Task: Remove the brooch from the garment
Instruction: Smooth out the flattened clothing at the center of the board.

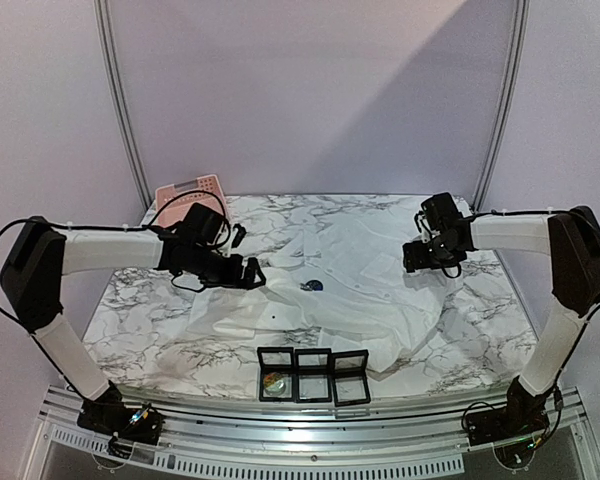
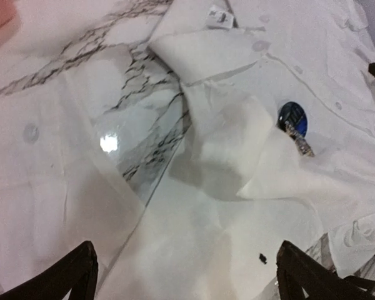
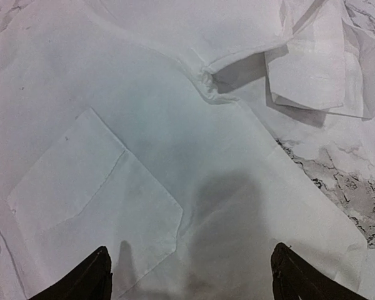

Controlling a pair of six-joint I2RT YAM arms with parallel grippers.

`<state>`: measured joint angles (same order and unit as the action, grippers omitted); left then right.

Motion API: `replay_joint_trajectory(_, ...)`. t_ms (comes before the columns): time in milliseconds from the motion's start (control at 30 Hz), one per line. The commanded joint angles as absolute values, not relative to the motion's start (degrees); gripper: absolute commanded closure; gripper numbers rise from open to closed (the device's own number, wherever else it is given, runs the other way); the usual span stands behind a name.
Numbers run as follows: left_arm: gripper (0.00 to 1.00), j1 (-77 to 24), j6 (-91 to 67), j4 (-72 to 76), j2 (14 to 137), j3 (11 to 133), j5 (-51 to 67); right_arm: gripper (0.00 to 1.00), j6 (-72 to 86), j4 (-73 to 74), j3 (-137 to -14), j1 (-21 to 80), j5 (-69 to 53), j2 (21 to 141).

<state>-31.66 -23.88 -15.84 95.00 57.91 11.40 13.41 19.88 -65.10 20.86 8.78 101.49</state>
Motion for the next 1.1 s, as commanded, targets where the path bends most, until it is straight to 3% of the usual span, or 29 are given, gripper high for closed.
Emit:
replay_joint_trajectory(0,0.0,-31.88,-27.93,-12.12,88.88,50.27,5.78,0.13,12.51,20.42,-65.16,20.48,8.64,102.69)
replay_joint_trajectory(167,0.0,-32.61,-30.41,-12.29,85.47,44.76,6.69,0.14,12.9,19.05,-64.07,20.41,8.45,102.83)
replay_joint_trajectory(567,0.0,-35.08,-29.53,-14.34,86.27,41.69,5.45,0.38,13.53,16.92,-63.66,20.39,6.36,104.56)
replay_joint_trajectory(800,0.01,-36.12,-28.43,-15.42,88.32,42.71,3.26,0.43,13.79,15.9,-62.85,20.39,5.52,105.56)
replay_joint_trajectory(933,0.05,-36.12,-27.89,-15.22,89.22,43.18,3.08,0.46,13.74,15.51,-62.6,20.4,5.94,106.64)
replay_joint_trajectory(1067,0.19,-36.3,-27.44,-15.24,90.76,43.59,4.11,0.54,13.75,15.19,-62.48,20.4,7.12,107.67)
